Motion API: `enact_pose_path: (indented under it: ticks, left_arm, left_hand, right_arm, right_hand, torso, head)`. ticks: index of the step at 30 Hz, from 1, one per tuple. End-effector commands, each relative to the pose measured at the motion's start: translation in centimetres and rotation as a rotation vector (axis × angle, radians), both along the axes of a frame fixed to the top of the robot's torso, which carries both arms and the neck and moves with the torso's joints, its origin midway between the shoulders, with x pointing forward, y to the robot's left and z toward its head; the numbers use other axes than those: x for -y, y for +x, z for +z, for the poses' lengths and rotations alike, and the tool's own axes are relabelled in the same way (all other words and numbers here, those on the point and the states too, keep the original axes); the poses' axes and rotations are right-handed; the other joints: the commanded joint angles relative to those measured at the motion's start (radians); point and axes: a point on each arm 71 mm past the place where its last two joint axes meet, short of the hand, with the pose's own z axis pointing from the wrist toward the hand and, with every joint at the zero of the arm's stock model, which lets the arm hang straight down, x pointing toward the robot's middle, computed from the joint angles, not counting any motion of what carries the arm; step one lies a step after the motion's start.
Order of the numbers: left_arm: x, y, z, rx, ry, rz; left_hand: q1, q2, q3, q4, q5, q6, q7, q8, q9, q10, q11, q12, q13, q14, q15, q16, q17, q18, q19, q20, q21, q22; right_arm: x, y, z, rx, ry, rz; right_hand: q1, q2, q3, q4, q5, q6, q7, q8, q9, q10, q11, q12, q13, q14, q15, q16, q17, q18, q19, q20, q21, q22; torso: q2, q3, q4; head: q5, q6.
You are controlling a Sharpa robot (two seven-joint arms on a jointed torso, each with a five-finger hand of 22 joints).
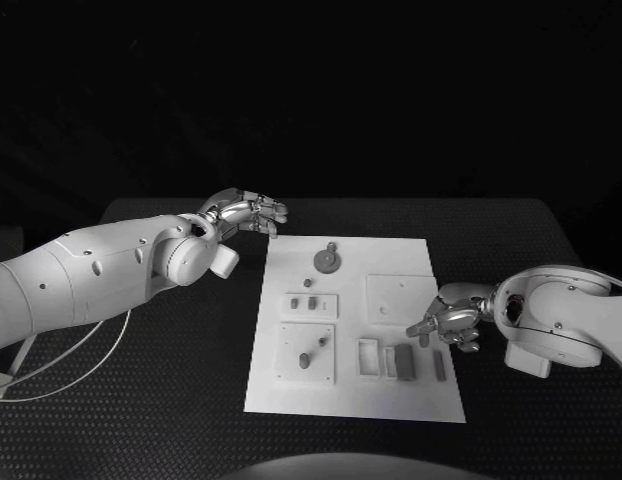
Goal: Assemble the parts on the task board
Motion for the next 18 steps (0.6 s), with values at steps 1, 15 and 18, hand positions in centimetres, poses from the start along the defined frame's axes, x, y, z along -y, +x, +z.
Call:
enact_pose_path:
  ticks: [1,15,18]
  left_arm:
    - [0.3,0.0,0.1,0.004,-0.017,-0.017]
    - [0.7,-0.1,0.1,0.004,-0.022,-0.027]
    - [0.7,-0.1,0.1,0.003,-0.022,-0.027]
  left_hand:
    - [-0.007,0.001,-0.007,-0.001,0.003,-0.004,-0.001,0.005,-0.001,0.005,0.001,-0.001,-0.001,0.005,0.001,-0.006,0.001,0.015,0.009,0.001,-0.006,-0.001]
    - [-0.008,0.001,-0.008,0.000,0.003,-0.004,-0.001,0.005,-0.002,0.005,0.001,-0.001,-0.001,0.005,0.001,-0.007,0.002,0.015,0.010,0.001,-0.006,-0.001]
    - [-0.008,0.001,-0.008,0.000,0.003,-0.004,-0.001,0.005,-0.002,0.005,0.002,-0.001,-0.001,0.005,0.001,-0.007,0.002,0.015,0.010,0.001,-0.006,-0.001]
  right_arm:
    - [0.4,-0.5,-0.6,-0.068,-0.071,0.023]
    - [-0.6,-0.9,-2.5,-0.037,-0.139,0.063]
    - [-0.8,-0.9,-2.9,-0.023,-0.152,0.068]
  right_hand:
    - [-0.021,0.002,0.001,0.008,-0.003,0.005,0.006,0.005,0.002,0.006,-0.005,0.005,-0.001,0.017,-0.010,0.007,0.008,0.045,0.000,-0.007,0.007,0.021]
    - [-0.056,-0.009,0.005,0.011,-0.003,0.008,0.005,-0.001,0.007,0.006,-0.006,0.008,-0.005,0.019,-0.011,0.005,0.016,0.045,-0.004,-0.011,0.012,0.020]
    - [-0.066,-0.021,0.012,0.011,-0.002,-0.008,0.009,-0.014,0.004,0.006,-0.002,0.009,-0.006,0.019,-0.008,0.004,0.017,0.045,-0.005,-0.012,0.013,0.019]
  torso:
    - [-0.006,0.0000,-0.0017]
    - [-0.005,-0.0010,-0.0006]
    - [-0.004,-0.0007,0.0005]
  head:
    - [-0.002,-0.002]
    - [-0.005,-0.007]
    - [-0.005,-0.010]
